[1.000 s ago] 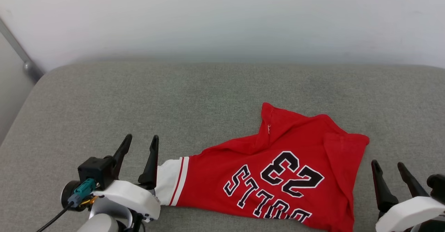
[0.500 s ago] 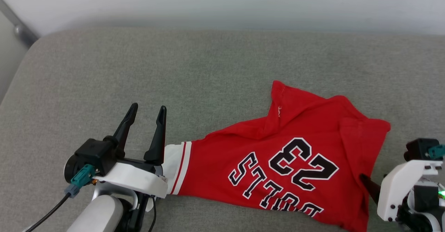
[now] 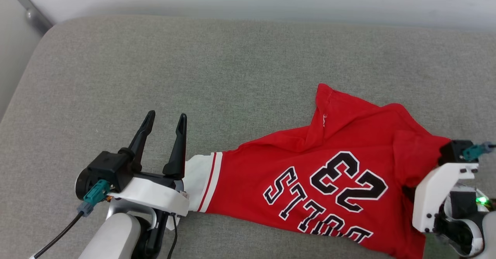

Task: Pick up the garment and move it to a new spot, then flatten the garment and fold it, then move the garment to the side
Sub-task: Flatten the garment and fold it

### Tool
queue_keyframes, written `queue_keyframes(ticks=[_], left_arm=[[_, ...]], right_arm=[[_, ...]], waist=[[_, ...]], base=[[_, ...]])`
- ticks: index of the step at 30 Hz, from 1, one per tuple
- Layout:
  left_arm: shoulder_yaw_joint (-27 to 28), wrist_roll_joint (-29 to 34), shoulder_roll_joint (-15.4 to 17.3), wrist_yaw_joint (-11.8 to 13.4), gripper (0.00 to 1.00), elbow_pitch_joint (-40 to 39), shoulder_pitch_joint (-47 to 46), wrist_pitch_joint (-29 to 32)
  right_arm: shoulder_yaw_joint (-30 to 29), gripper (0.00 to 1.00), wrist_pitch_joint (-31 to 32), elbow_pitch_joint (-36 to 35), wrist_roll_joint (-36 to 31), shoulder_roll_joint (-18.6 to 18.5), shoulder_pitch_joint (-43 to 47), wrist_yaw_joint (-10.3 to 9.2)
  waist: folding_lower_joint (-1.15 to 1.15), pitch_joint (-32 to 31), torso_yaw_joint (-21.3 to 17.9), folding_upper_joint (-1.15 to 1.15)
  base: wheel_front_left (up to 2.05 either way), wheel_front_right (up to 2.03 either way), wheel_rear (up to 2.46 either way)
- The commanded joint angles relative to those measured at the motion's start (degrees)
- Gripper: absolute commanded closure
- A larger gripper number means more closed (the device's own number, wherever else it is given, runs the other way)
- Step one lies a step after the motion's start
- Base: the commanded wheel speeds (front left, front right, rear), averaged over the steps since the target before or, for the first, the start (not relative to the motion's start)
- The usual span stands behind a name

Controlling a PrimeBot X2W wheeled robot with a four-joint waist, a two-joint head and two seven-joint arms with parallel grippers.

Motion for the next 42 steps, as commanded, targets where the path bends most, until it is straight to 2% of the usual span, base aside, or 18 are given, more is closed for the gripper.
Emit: queue_keyframes(ticks=[1, 7, 17, 23, 25, 30, 31, 33, 34, 38, 42], left_arm=[[0.4, 0.5, -0.2, -0.3, 0.0, 0.4, 0.5, -0.1], [0.9, 1.6, -1.1, -1.5, 0.0, 1.6, 0.9, -0.1], [0.2, 3.0, -3.1, -3.9, 0.0, 2.4, -2.1, -0.1], [1.6, 4.2, -5.4, -5.9, 0.0, 2.5, -4.8, -0.1], [1.8, 4.6, -5.7, -6.2, 0.0, 2.6, -5.1, -0.1], [2.9, 5.7, -7.3, -7.7, 0.0, 3.1, -5.9, -0.1], [3.1, 6.1, -7.5, -7.9, 0.0, 3.3, -5.9, -0.1], [3.7, 6.6, -8.0, -8.4, 0.0, 3.6, -5.8, -0.1], [4.0, 6.8, -8.2, -8.5, 0.0, 3.9, -5.7, -0.1], [4.9, 7.9, -8.5, -9.1, 0.0, 4.8, -4.6, -0.1], [6.0, 8.5, -8.3, -9.2, 0.0, 5.9, -3.4, -0.1]], right_arm=[[0.9, 1.0, -1.4, -0.6, -0.5, -0.7, -1.8, -0.01], [5.6, 1.0, -7.0, -1.8, -1.8, -3.7, -8.8, -0.01], [10.8, 1.0, -15.1, 6.8, -3.1, -5.6, -24.1, -0.01], [12.8, 1.0, -24.9, 17.2, -4.9, -5.9, -35.4, -0.02], [12.8, 1.0, -26.5, 19.2, -5.3, -5.7, -36.4, -0.02], [13.7, 1.0, -32.5, 29.5, -5.5, -4.5, -38.6, -0.01], [13.6, 0.89, -33.7, 31.6, -5.3, -4.4, -38.6, -0.02], [13.8, 0.42, -35.8, 35.2, -5.4, -4.4, -38.7, -0.02], [14.0, 0.0, -36.9, 36.7, -5.0, -4.1, -38.7, -0.02], [15.7, 0.0, -42.0, 40.4, -4.7, -3.9, -38.6, -0.02], [16.0, 0.0, -48.7, 41.0, -4.0, -4.3, -36.7, -0.02]], waist=[[0.0, -0.5, -0.2, 0.0], [0.0, -1.9, -0.3, 0.0], [0.0, 1.4, 3.6, 0.0], [0.0, 6.5, 6.9, 0.0], [0.0, 7.2, 7.2, 0.0], [0.0, 9.2, 8.0, 0.0], [0.0, 9.3, 8.0, 0.0], [0.0, 9.5, 8.0, 0.0], [0.0, 9.4, 7.8, 0.0], [0.0, 8.0, 6.4, 0.0], [0.0, 5.1, 4.6, 0.0]], base=[[0.0, 0.0, 0.0], [0.0, 0.0, 0.0], [0.0, 0.0, 0.0], [0.0, 0.0, 0.0], [0.0, 0.0, 0.0], [0.0, 0.0, 0.0], [0.0, 0.0, 0.0], [0.0, 0.0, 0.0], [0.0, 0.0, 0.0], [0.0, 0.0, 0.0], [0.0, 0.0, 0.0]])
